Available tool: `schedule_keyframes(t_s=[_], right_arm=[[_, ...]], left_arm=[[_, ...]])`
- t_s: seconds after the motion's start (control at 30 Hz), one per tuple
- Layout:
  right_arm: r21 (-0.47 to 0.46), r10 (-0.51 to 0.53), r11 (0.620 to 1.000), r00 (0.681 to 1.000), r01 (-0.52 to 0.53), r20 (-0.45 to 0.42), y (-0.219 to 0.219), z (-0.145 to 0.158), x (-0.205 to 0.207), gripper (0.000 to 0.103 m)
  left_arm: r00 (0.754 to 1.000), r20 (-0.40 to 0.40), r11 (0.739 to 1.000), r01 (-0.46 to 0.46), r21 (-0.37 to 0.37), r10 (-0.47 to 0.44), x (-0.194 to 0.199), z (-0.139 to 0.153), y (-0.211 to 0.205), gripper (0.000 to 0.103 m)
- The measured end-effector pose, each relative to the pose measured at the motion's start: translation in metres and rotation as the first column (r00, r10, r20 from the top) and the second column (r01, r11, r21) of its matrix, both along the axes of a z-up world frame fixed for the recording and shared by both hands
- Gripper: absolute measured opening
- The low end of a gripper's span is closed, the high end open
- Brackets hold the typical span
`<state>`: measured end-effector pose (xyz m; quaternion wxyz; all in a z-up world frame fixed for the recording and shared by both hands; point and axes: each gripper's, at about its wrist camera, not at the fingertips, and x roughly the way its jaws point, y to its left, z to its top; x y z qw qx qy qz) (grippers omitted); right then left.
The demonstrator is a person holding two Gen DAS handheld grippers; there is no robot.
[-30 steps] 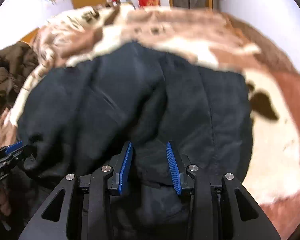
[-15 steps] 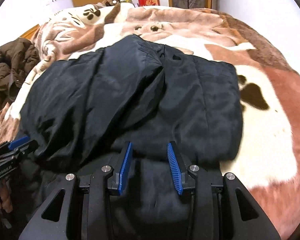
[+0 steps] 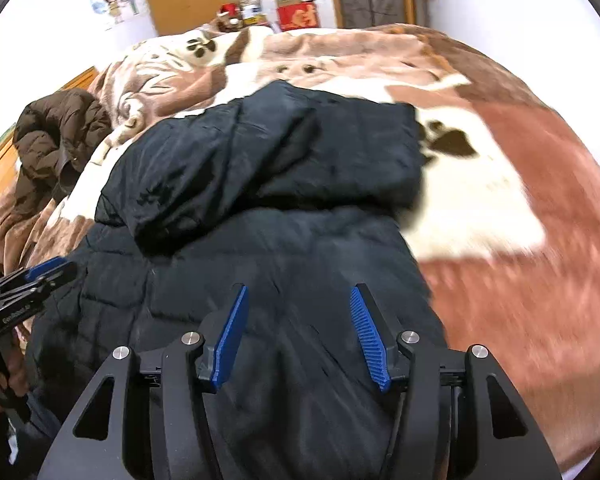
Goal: Fold large clothes
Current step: 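Grasp the black jacket hem edge with both tools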
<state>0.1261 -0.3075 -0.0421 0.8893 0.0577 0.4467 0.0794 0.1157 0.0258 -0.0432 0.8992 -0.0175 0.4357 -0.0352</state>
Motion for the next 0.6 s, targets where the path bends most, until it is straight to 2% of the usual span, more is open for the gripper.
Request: schedule_keyframes(t_s=[0.17,0.23,0.43,0.6], right_arm=[[-0.014,-0.079,0.997,0.996,0.078,-0.042,-0.036,-0.011,-0.031,0.054],[-0.020,-0.105,0.994,0.993,0.104,-0.060,-0.047,-0.017,-0.043,0.054],[0.029,-0.110,0.993,0.983,0.115,-0.148,-0.055,-0.039,-0.063,0.056],[0.087,-0.080,0.991,0.976,0.100,-0.205,-0.052,-0.051,-0.069,0.060]], left_arm=[[0.998,-0.011,0.997,-0.069,0.020,0.070,-0.030,-0.005,0.038,0.050],[0.995,-0.012,0.994,-0.103,0.037,0.103,-0.041,-0.007,0.054,0.054],[0.977,-0.049,0.977,-0.208,0.040,0.209,-0.063,-0.020,0.095,0.059],[0.968,-0.102,0.973,-0.229,0.006,0.228,-0.073,-0.036,0.109,0.062]])
